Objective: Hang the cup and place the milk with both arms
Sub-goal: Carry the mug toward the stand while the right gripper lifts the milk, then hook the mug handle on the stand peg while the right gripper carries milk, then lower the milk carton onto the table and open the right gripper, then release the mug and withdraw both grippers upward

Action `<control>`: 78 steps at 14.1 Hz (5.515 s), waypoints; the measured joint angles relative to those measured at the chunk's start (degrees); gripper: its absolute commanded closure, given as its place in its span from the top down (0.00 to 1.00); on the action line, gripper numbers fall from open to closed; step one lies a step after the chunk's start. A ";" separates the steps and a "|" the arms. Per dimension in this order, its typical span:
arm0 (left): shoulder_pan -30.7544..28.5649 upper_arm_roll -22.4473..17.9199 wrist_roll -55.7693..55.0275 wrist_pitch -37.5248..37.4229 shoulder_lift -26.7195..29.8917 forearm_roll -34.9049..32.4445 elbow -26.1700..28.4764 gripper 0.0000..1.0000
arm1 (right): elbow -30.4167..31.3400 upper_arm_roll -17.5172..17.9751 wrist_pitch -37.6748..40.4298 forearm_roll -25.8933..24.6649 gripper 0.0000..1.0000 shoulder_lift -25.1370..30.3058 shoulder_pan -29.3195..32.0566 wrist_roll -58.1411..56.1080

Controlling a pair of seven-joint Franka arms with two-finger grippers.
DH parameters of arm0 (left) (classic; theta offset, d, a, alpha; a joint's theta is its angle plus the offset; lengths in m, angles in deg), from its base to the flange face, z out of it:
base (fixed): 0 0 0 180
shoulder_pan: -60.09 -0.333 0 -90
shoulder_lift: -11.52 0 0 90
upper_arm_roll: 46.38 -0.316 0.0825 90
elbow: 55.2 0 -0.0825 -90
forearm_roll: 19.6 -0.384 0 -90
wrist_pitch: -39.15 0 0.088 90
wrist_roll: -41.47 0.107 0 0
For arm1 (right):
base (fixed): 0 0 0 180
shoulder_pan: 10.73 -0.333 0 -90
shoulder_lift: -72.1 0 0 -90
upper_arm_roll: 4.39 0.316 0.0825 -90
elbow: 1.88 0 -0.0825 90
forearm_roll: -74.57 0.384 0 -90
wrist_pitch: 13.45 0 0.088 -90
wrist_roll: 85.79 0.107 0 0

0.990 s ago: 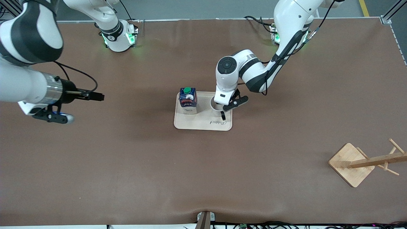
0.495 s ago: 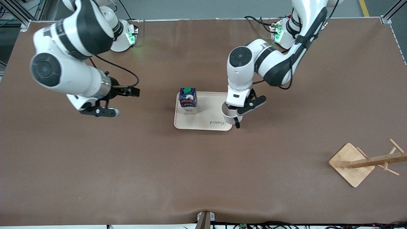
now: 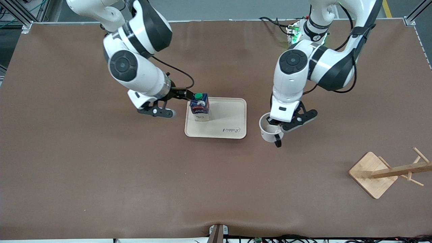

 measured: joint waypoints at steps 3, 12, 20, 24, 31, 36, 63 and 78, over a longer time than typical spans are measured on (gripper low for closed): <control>-4.34 -0.03 7.36 -0.89 0.25 0.00 -1.48 0.00 | 0.08 -0.01 -5.38 0.91 1.00 -3.69 -3.80 2.48; -16.00 -0.04 33.70 -1.76 0.25 0.02 -4.73 0.00 | 5.04 -0.30 -8.73 -5.79 1.00 -4.26 -7.23 6.36; -24.90 -0.16 56.13 -5.57 0.25 0.03 -6.79 0.00 | 7.30 -1.13 -11.18 -7.22 0.00 -3.44 -9.67 10.42; -29.55 -0.24 67.21 -6.84 0.26 0.03 -8.64 0.00 | 0.28 -2.81 0.14 -7.23 0.00 -3.16 -7.04 10.86; -33.38 -0.37 74.65 -7.01 0.00 0.46 -13.04 0.00 | -7.25 -3.16 17.13 -7.32 0.00 -1.99 4.75 8.81; -36.32 -0.43 78.12 -7.05 -2.29 2.04 -14.96 0.00 | -7.29 -3.55 21.46 -8.72 0.00 0.30 17.92 -11.22; -39.83 0.12 78.44 -5.25 -7.81 9.64 -21.17 1.00 | 17.59 -3.41 -1.15 -16.34 1.00 7.37 39.37 -38.81; -39.35 9.45 59.85 -20.18 3.47 11.48 -21.40 1.00 | -16.38 -1.77 19.32 -16.33 1.00 8.06 36.65 -41.04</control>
